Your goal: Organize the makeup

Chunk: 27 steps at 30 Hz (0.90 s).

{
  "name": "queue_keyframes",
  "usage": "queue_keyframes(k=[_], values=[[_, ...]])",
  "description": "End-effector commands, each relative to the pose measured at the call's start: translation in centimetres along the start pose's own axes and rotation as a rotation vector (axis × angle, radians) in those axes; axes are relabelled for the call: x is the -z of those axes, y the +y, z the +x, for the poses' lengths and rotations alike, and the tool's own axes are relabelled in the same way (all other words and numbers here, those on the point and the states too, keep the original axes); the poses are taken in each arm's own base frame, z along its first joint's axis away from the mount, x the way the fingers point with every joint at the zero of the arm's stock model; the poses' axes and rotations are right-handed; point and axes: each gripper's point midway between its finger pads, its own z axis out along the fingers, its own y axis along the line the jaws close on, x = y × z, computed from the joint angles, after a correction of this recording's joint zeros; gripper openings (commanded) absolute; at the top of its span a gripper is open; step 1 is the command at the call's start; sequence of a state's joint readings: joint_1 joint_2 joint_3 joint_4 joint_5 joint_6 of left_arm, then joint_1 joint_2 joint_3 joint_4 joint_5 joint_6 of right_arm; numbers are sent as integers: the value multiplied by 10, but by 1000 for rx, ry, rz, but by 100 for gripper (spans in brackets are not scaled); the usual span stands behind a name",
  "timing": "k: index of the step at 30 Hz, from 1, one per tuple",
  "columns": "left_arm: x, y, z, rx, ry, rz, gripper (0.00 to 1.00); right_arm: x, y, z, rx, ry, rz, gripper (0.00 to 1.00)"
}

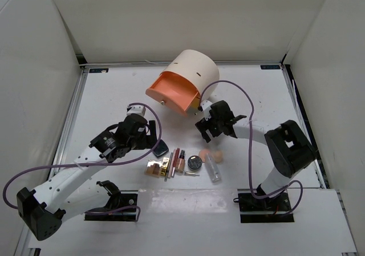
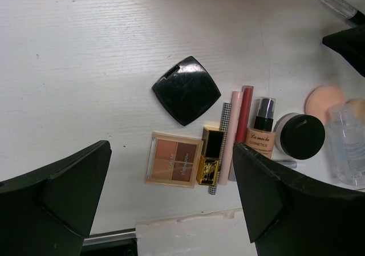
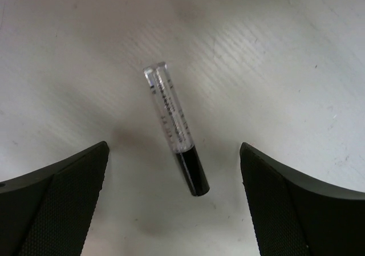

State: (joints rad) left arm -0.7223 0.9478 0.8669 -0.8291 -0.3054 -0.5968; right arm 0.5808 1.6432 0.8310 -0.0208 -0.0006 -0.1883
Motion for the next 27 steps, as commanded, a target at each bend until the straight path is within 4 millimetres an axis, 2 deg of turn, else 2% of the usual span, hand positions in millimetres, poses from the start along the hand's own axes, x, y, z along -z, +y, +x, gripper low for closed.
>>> queue_keyframes(k=[1,3,7,9,10,11,12,14,16,17,19,24,25,26,27], values=[[8,-1,-15,0,-41,-7,98,-7,-2,23,-6,120,-32,92],[9,-1,-17,3,-50,-7,98,-6,3,18,11,107,-67,86],[11,0,-22,0,-62,-15,98,-3,5,20,6,103,-78,65],[13,1,-25,2,-71,-25,98,-1,7,25,-5,118,-81,47],[14,1,-28,4,-79,-27,98,2,8,26,-8,114,-80,32],[14,2,-28,7,-78,-34,98,5,7,25,-10,107,-72,26],[14,2,-28,3,-79,-34,98,6,8,34,-11,123,-69,21],[13,2,-29,9,-84,-35,98,15,6,31,-13,106,-46,12],[14,1,-31,14,-90,-32,98,20,3,35,-17,109,-25,8],[14,1,-30,12,-88,-33,98,27,3,26,-17,77,-18,5],[14,-2,-31,11,-90,-20,99,35,-6,18,-30,48,42,5],[9,-8,-31,-1,-81,1,98,79,-28,-33,-79,-90,140,5],[7,-7,-30,-4,-78,0,98,93,-34,-55,-84,-134,165,5],[6,-9,-28,-7,-68,5,98,105,-37,-67,-101,-164,178,6],[4,-9,-26,-11,-61,5,98,121,-39,-94,-101,-229,183,7]])
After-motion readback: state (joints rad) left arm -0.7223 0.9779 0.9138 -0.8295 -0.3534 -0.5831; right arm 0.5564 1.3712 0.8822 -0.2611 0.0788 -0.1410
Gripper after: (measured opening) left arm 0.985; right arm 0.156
